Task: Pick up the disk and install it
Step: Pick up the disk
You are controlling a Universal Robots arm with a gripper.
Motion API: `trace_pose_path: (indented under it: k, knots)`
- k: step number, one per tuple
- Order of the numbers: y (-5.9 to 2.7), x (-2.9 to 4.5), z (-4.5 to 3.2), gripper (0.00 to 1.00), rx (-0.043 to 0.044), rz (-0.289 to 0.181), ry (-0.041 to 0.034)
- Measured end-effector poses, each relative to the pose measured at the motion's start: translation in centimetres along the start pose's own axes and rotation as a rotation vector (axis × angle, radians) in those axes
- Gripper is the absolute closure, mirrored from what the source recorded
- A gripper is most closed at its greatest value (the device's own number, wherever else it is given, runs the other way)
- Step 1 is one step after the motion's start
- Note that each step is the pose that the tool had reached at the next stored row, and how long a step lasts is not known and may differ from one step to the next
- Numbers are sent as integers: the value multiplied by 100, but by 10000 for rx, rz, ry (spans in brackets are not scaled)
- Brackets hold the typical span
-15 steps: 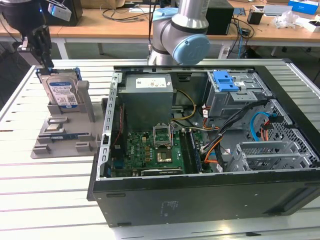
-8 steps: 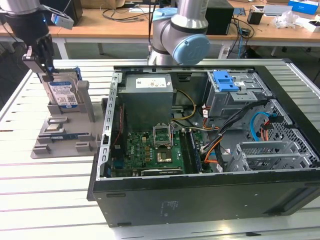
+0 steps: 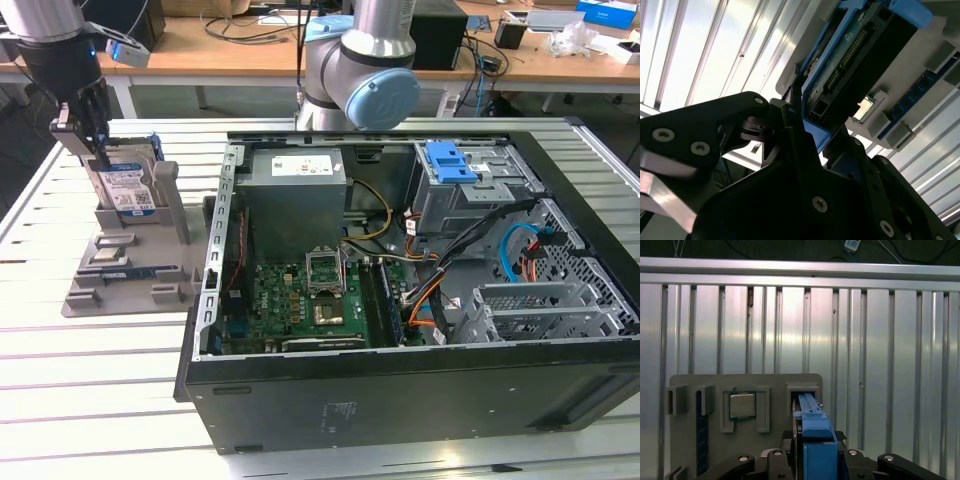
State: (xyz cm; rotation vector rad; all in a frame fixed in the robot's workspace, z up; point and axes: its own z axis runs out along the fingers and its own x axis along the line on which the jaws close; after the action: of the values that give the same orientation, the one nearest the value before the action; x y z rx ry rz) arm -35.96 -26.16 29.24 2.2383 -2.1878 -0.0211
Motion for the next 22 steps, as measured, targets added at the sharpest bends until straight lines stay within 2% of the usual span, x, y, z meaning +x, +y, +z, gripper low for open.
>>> trace_pose_path:
  k: [2,4,19,22]
  knots:
    - [0,0,2,58,2,-2,0]
    - [0,0,4,63,2,-3,-1]
    - [-1,0,9,63,4,-9,-1]
    - [0,0,-23,63,4,-10,-1]
